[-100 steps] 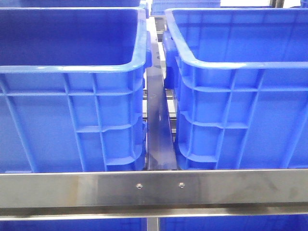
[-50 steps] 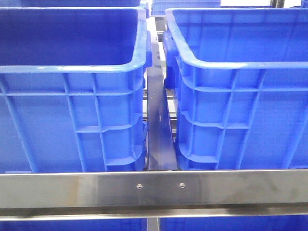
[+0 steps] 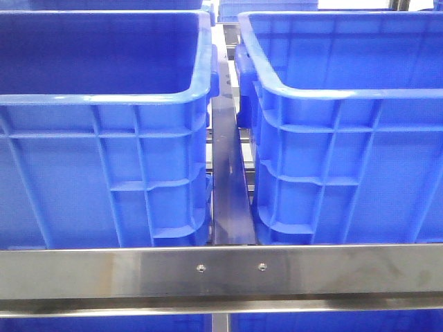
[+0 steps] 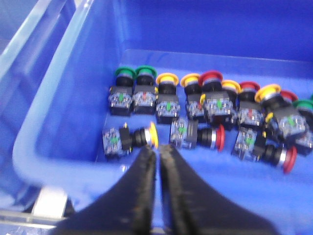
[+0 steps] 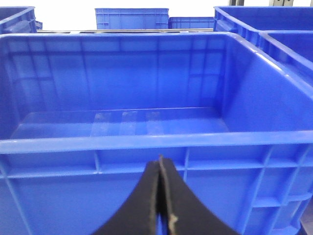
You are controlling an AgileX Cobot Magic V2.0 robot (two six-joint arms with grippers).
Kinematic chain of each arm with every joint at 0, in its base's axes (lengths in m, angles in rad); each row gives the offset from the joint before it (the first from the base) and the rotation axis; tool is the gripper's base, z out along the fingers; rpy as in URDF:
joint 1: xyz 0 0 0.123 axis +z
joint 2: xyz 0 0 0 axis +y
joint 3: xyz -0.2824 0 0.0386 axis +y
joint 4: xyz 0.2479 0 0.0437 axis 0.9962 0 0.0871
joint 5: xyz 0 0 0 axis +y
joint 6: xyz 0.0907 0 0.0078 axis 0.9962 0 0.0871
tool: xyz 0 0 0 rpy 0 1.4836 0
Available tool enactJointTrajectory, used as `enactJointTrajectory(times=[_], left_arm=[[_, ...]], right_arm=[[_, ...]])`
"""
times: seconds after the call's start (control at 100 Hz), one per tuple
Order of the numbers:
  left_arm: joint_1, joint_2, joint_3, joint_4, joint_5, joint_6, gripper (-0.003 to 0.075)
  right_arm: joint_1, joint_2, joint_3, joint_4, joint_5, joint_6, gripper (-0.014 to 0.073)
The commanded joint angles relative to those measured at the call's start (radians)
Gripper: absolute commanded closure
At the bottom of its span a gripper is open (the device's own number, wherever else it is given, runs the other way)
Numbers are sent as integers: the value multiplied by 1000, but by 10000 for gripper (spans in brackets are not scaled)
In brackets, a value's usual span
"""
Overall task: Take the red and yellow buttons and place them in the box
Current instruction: 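Reach the left gripper down into the bin of push buttons, then grasp a red mushroom push button with the left gripper and lift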
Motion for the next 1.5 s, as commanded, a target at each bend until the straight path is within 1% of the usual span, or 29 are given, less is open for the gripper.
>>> enactJointTrajectory(times=[0.0,0.01,0.03,0.06,0.11,0.15,0.2,0.31,0.5,0.64,0.79,0.91,1.13,1.35,1.43,1.49], left_arm=[[-5,102,-104,-14,-42,-6,477],[-5,119,-110,-16,-39,-6,442],[-5,136,-128,-18,-32,-6,408],[-5,178,-152,-22,-20,-6,326],[-5,238,-196,-33,-2,-6,232],[-5,286,-224,-43,17,-6,178],[-10,339,-264,-55,43,-6,155],[-45,457,-350,-57,79,-2,155],[-161,667,-487,-55,97,-2,155],[-203,825,-612,-53,209,-2,155],[-205,972,-733,-40,326,-14,155],[-205,1065,-801,-12,378,-46,155],[-205,1181,-866,-15,380,-59,155],[-205,1234,-887,-15,365,-64,159],[-205,1244,-887,-15,363,-64,188],[-205,1244,-887,-15,351,-64,228]], right_arm=[[-3,-24,-17,-7,-76,2,655],[-3,-24,-17,-7,-76,2,655],[-3,-24,-17,-7,-76,2,655],[-3,-24,-17,-7,-76,2,655],[-3,-24,-17,-7,-76,2,655],[-3,-24,-17,-7,-76,2,655],[-3,-24,-17,-7,-76,2,655],[-3,-24,-17,-7,-76,2,655],[-3,-24,-17,-7,-76,2,655],[-3,-24,-17,-7,-76,2,655],[-3,-24,-17,-7,-76,2,655],[-3,-24,-17,-7,-76,2,655],[-3,-24,-17,-7,-76,2,655],[-3,-24,-17,-7,-76,2,655],[-3,-24,-17,-7,-76,2,655],[-3,-24,-17,-7,-76,2,655]])
